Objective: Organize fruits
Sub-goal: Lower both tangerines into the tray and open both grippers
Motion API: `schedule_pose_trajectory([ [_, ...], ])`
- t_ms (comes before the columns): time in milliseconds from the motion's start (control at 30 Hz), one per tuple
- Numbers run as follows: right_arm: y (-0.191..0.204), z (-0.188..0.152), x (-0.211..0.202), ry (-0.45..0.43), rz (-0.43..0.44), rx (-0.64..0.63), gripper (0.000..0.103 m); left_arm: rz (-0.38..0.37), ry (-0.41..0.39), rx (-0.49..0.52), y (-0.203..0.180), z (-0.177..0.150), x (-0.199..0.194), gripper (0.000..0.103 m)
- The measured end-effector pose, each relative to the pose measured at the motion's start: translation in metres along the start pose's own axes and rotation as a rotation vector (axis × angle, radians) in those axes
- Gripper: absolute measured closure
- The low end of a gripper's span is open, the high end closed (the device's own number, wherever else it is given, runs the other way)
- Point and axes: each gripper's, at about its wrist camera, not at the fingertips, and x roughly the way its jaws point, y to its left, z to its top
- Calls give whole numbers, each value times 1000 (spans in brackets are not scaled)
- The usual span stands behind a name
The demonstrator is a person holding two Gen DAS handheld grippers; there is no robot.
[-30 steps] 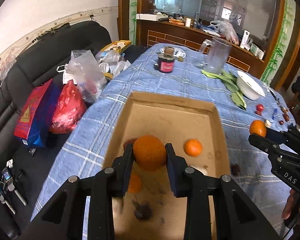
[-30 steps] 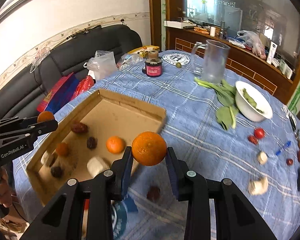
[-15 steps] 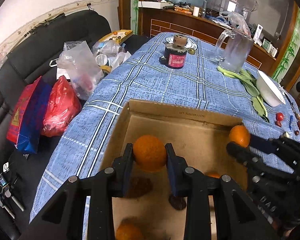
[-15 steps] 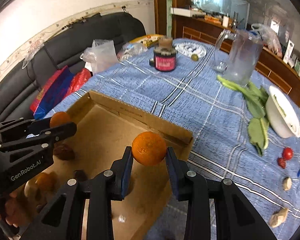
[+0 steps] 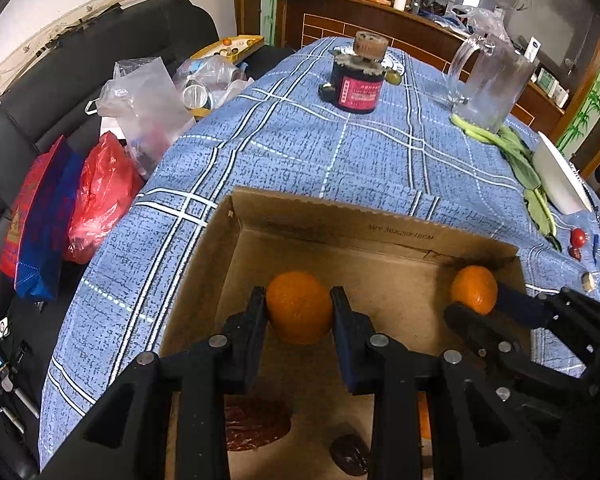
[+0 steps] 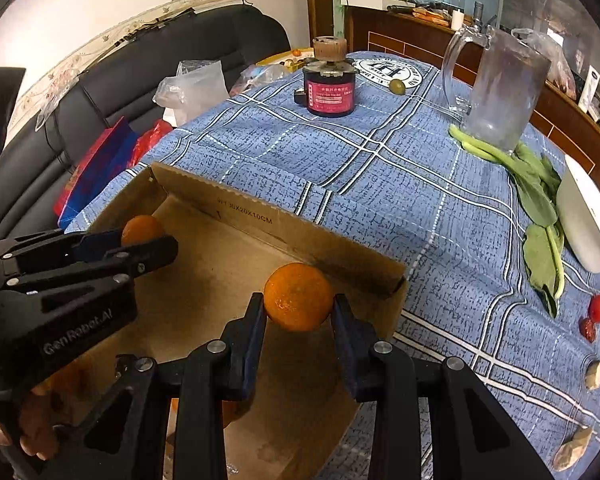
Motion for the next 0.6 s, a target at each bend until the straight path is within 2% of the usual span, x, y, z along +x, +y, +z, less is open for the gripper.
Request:
schedule_pose_trajectory([
  [333, 1, -1, 1, 11, -23, -28, 66, 8, 3, -9, 7, -3, -3, 71],
  [433, 4, -4, -2, 15, -32, -44, 66, 25, -14, -8, 10, -6, -11, 65],
  [500, 7, -7, -6, 10, -46, -52, 65, 45, -36, -2, 11, -7, -19, 58],
  [600, 7, -10, -15, -3, -53, -47, 62, 61, -60, 8, 14, -11, -31, 55],
])
